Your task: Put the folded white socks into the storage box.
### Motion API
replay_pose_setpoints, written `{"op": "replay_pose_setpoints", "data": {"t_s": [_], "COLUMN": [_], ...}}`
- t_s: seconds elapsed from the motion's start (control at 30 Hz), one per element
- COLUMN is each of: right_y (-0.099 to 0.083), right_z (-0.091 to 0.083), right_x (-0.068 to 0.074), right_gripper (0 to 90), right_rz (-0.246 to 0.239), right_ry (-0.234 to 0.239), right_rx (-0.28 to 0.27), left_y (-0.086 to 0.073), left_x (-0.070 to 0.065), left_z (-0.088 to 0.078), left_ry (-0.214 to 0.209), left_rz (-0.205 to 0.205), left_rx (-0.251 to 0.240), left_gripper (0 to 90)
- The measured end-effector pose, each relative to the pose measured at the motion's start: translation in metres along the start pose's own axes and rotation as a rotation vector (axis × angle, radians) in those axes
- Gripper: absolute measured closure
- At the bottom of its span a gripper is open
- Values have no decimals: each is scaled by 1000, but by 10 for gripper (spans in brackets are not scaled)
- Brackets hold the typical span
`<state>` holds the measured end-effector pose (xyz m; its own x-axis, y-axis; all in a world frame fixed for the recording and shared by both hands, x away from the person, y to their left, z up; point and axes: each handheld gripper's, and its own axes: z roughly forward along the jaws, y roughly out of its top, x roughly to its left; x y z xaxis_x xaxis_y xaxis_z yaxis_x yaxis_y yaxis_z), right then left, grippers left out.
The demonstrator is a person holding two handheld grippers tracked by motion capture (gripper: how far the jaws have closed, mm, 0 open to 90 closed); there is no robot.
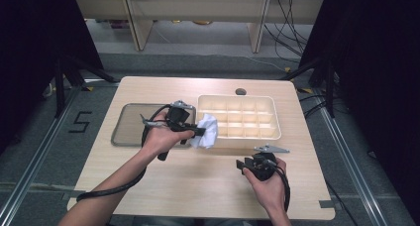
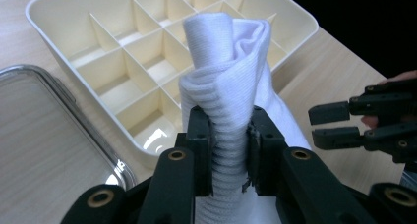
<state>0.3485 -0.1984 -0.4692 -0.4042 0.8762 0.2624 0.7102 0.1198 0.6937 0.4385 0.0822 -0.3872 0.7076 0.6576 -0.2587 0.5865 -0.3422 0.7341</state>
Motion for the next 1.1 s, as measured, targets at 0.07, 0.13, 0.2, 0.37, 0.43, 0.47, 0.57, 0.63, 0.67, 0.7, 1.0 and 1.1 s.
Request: {"op": "replay_pose_setpoints", "data": {"t_s": [0.07, 0.13, 0.2, 0.37, 0.43, 0.47, 0.57, 0.63, 0.67, 0.7, 1.0, 1.1], "right_y": [0, 0, 1, 1, 0, 0, 0, 0, 0, 0, 0, -1], "right_z": [-1, -1, -1, -2, -2, -2, -1, -1, -1, -1, -1, -1], "right_x": [-1, -2, -2, -2, -2, -2, -4, -4, -4, -4, -4, -4], "right_gripper": [609, 608, 607, 606, 606, 606, 606, 606, 605, 605, 607, 607], "right_rz": [5, 1, 3, 14, 19, 29, 18, 18, 14, 15, 31, 14], "right_ry": [-5, -11, -3, -4, 3, 7, 10, 12, 9, 6, 23, 13], "right_rx": [3, -2, -5, 1, -1, 1, -9, -8, -6, -4, -8, -9], "left_y": [5, 9, 12, 19, 21, 21, 22, 22, 22, 21, 32, 34], "left_x": [2, 4, 7, 15, 17, 19, 26, 30, 32, 33, 12, 19], "left_z": [1, 3, 5, 15, 21, 25, 34, 40, 43, 46, 39, 47], "left_ry": [9, 16, 18, 23, 29, 26, 43, 45, 49, 56, 1, 13], "left_rz": [12, 4, 13, -14, -23, -34, -41, -52, -52, -59, -15, -40], "left_rx": [0, -6, -2, -4, -2, 0, 34, 56, 63, 59, 61, 78], "left_gripper": [744, 744, 744, 744, 743, 744, 744, 743, 743, 743, 743, 742]}}
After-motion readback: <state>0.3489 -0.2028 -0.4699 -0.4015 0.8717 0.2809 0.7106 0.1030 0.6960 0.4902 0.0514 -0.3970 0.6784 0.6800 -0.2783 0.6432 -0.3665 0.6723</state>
